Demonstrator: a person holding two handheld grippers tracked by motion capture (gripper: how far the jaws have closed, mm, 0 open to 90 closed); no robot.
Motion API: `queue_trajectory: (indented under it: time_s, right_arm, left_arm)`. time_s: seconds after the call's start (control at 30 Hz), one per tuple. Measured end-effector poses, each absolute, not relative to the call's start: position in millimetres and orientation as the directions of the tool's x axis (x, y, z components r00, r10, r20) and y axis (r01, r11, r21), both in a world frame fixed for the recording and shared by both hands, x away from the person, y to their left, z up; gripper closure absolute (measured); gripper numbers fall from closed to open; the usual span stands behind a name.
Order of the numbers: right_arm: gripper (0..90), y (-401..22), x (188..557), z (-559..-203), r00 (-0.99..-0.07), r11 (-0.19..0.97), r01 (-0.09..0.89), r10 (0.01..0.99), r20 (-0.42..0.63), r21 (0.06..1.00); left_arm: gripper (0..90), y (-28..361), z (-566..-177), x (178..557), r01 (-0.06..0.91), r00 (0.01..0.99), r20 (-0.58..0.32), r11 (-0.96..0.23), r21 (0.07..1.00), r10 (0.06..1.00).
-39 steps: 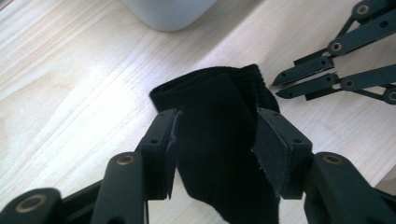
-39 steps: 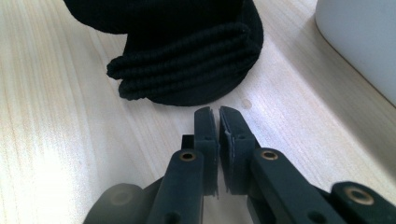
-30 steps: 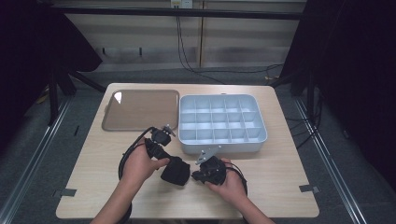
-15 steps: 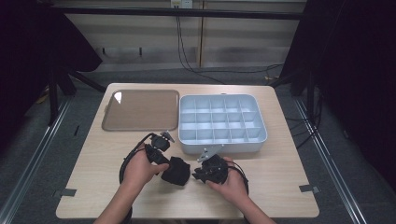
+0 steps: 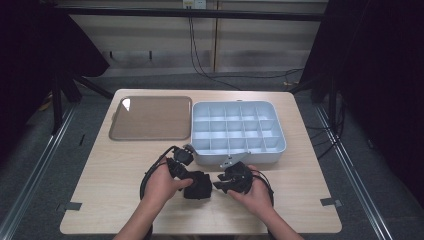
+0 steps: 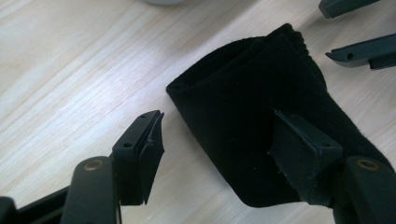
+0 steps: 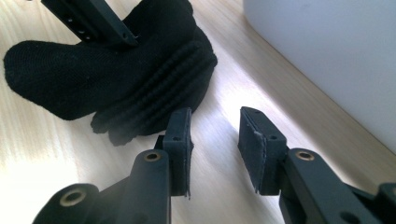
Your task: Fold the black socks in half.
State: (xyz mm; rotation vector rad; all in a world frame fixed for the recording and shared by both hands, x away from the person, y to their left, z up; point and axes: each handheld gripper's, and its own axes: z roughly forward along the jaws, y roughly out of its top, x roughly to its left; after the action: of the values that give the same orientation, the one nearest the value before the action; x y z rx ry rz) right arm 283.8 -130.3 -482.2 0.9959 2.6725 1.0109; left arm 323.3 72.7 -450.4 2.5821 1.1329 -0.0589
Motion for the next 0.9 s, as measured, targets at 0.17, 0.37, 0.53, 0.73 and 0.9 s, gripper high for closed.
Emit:
queue_trajectory:
  time_s: [0.17,0.37,0.53,0.73,0.9]
  right_arm:
    - [62.9,-137.9,284.9,-479.4,-0.774,0.569,0.540,0.626,0.099,0.620]
    - [61.8,-147.7,285.9,-479.3,-0.767,0.578,0.546,0.636,0.085,0.606]
    - [61.1,-153.7,286.4,-477.1,-0.760,0.581,0.548,0.647,0.068,0.602]
    - [59.0,-157.0,287.6,-472.7,-0.757,0.584,0.553,0.651,0.064,0.594]
    - [56.3,-154.4,289.1,-462.6,-0.760,0.581,0.545,0.647,0.063,0.605]
  left_arm:
    - [33.8,63.6,-450.9,322.8,0.719,0.689,-0.170,-0.636,0.280,0.704]
    - [33.8,53.4,-451.7,321.1,0.712,0.697,-0.184,-0.638,0.293,0.693]
    - [33.7,48.9,-450.5,319.6,0.705,0.705,-0.190,-0.645,0.296,0.684]
    - [31.7,57.9,-445.5,319.7,0.704,0.703,-0.177,-0.641,0.306,0.689]
    - [30.8,71.0,-441.9,318.0,0.701,0.704,-0.163,-0.640,0.314,0.691]
